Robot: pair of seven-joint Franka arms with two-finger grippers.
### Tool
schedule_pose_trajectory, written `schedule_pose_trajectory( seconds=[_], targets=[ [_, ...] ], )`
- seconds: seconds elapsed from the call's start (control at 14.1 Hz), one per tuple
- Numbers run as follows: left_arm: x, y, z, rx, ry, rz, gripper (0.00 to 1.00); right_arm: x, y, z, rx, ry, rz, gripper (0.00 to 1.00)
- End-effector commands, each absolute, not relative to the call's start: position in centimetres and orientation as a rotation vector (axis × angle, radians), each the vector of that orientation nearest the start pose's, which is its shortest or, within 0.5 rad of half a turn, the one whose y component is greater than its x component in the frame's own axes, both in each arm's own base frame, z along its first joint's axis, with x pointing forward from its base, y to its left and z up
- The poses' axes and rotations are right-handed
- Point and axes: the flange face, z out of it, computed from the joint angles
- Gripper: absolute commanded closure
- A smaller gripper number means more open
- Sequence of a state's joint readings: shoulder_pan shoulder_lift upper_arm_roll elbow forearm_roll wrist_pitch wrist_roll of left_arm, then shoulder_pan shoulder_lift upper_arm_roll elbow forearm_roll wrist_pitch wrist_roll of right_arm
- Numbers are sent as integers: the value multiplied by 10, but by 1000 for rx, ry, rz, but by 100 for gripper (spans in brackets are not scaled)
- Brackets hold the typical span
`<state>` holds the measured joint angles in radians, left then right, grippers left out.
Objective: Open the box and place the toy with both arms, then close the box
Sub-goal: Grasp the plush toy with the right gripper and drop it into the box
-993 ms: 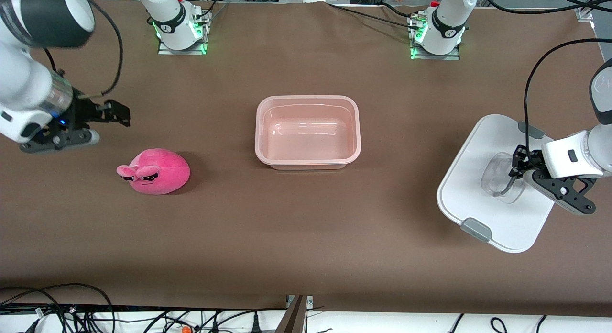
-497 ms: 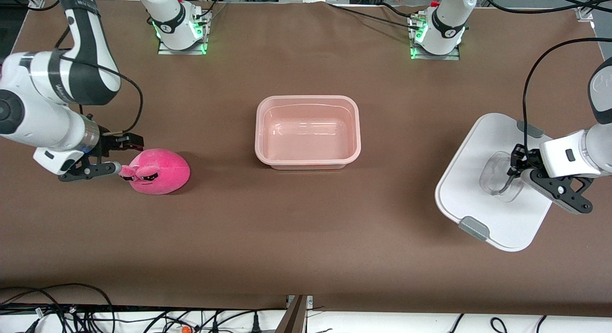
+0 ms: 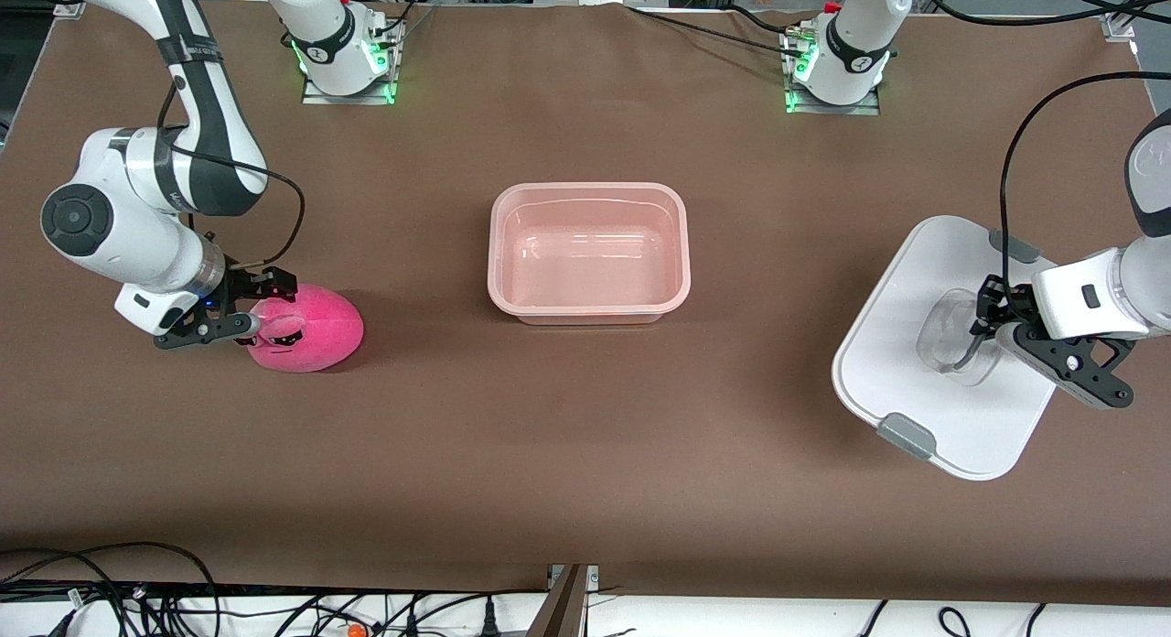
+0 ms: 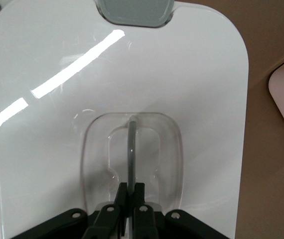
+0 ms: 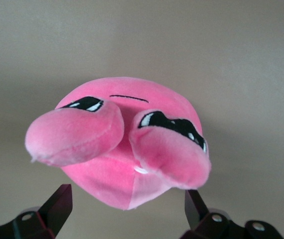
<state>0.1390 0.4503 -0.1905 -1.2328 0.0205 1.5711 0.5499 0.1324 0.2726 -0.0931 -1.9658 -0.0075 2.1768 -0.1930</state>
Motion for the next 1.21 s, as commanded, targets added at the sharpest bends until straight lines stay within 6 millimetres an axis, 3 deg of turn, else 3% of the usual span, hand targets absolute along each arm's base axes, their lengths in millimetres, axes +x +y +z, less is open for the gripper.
schedule_pose_trajectory(
  seconds=[0.0, 0.07, 0.21, 0.43, 0.57, 0.64, 0.85, 1.06, 1.14],
  targets=[
    [673, -7, 520, -3098, 951, 130, 100, 600, 24, 322, -3131, -389, 53, 1],
    [673, -7, 520, -3098, 951, 130, 100, 602, 24, 317, -3132, -390, 49, 5],
    [673, -7, 520, -3097, 954, 130, 100, 604, 24, 314, -3135, -394, 37, 23],
    [673, -9, 520, -3097, 956, 129, 100, 606, 25, 304, -3136, -402, 20, 62],
    [673, -8, 520, -3097, 956, 130, 100, 607, 25, 300, -3135, -417, 18, 95],
    [673, -7, 520, -3097, 954, 130, 100, 608, 25, 301, -3135, -420, 16, 100],
    [673, -9, 520, -3097, 956, 129, 100, 609, 28, 313, -3133, -430, 1, 100],
    [673, -9, 520, -3097, 956, 129, 100, 613, 41, 345, -3124, -471, 15, 100],
    [673, -9, 520, -3097, 956, 129, 100, 614, 56, 362, -3109, -506, 46, 100]
  ],
)
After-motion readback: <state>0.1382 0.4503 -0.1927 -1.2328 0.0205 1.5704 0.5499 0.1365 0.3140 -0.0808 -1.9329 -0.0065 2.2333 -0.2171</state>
